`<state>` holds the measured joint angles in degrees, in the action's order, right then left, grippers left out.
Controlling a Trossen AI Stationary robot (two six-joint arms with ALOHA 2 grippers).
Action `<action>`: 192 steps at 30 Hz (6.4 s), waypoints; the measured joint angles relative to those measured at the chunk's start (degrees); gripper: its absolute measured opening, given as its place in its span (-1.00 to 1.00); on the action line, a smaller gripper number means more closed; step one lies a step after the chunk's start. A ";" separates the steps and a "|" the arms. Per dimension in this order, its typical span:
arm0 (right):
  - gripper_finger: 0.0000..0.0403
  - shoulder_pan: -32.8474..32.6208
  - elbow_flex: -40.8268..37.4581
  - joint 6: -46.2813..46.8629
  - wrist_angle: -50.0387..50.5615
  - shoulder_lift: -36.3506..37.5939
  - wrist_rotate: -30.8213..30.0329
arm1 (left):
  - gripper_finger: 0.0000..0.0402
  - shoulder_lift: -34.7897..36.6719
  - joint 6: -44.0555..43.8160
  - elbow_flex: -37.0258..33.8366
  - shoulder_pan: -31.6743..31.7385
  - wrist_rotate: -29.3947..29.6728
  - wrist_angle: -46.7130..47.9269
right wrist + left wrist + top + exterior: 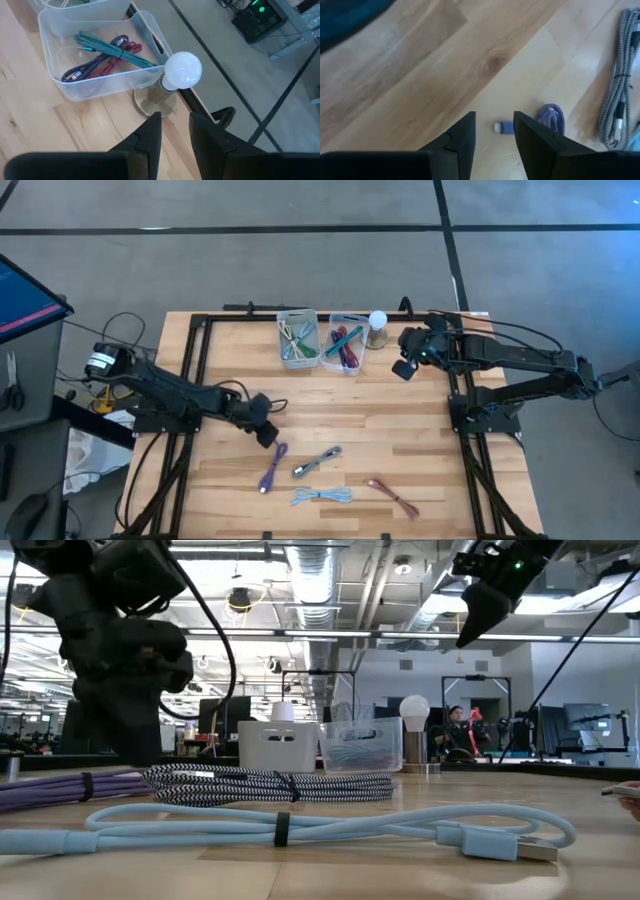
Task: Pick & Place USB Port
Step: Put the purple charger cable into the white bin
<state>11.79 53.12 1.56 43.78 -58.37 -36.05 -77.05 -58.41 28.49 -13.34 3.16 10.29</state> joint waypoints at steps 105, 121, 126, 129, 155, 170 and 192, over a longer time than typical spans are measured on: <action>-0.54 7.50 -12.15 -6.38 -16.45 0.00 0.13 | -0.91 -15.67 -1.63 28.89 -9.11 -5.80 20.92; -0.54 7.50 -12.15 -6.05 -16.42 0.00 0.22 | -0.69 -19.58 -3.03 28.89 -9.20 -6.05 21.22; -0.54 7.50 -12.15 -6.06 -16.39 0.00 0.22 | -0.51 -21.64 -1.52 28.89 -9.06 -5.89 22.06; -0.54 7.50 -12.15 -6.06 -16.38 0.00 0.22 | -0.42 -21.85 -1.43 28.87 -9.05 -5.79 22.35; -0.54 7.48 -12.15 -6.08 -16.40 0.00 0.24 | -0.89 -21.50 -0.26 22.38 -9.01 -1.42 14.69; -0.54 7.48 -12.15 -6.64 -16.40 0.00 0.21 | -0.96 -8.12 24.77 22.23 -1.07 18.30 15.08; -0.54 7.48 -12.15 -6.49 -16.48 0.00 0.07 | -0.97 0.71 59.69 22.25 42.98 0.40 -11.91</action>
<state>19.27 40.97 -4.93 27.29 -58.37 -35.99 -76.34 1.28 50.74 29.64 3.56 -1.62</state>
